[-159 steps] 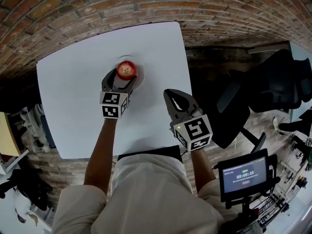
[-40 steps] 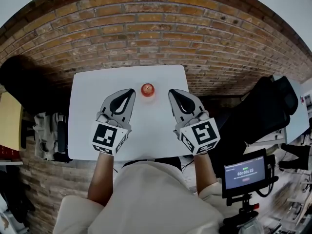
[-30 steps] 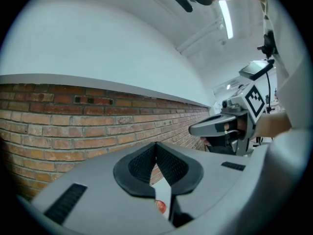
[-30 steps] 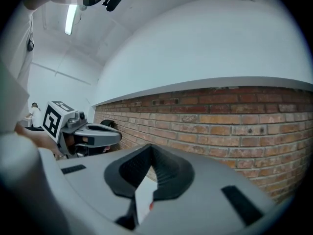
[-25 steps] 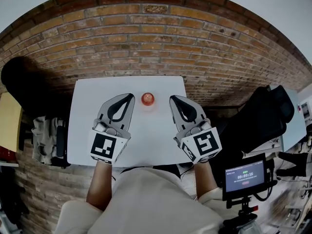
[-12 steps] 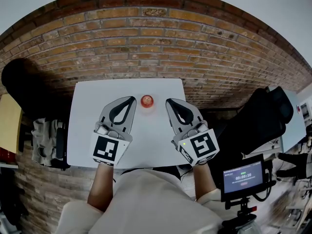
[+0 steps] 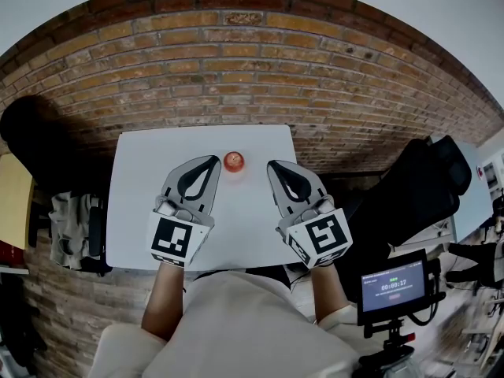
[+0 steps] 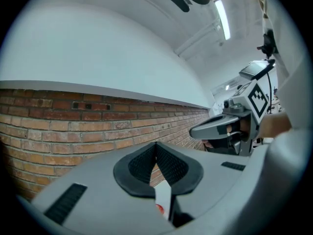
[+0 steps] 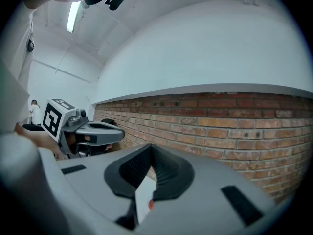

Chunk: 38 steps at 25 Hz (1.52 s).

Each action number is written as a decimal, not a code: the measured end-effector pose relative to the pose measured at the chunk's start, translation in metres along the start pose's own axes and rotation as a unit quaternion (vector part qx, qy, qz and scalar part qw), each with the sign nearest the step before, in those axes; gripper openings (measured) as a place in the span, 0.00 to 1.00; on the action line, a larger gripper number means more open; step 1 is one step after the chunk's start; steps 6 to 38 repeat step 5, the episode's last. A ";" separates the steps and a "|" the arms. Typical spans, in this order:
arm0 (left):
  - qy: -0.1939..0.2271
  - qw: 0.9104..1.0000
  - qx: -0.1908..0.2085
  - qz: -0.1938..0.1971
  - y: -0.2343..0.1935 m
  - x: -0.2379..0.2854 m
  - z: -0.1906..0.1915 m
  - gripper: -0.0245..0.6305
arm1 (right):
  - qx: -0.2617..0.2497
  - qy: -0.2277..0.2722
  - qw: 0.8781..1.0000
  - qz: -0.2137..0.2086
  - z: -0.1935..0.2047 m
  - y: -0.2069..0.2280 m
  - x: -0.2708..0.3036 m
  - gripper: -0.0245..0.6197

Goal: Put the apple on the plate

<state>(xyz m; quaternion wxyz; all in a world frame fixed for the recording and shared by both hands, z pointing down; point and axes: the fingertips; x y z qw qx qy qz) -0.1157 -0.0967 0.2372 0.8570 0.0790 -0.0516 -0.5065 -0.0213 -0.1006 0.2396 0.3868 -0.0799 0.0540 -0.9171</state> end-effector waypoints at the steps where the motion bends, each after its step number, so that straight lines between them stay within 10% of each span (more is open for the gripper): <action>1: 0.000 1.000 -0.001 0.001 0.001 0.000 0.000 0.05 | 0.001 -0.001 1.000 0.002 0.001 0.001 -0.001 0.04; 38: 0.001 1.000 0.001 0.001 0.002 0.000 0.000 0.05 | 0.001 -0.002 1.000 0.006 0.002 0.002 -0.002 0.04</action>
Point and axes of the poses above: the fingertips, and each gripper's own axes: x forward along the fingers, y to its right, z out of its underside, and after that the axes turned 3 degrees about -y, right-handed
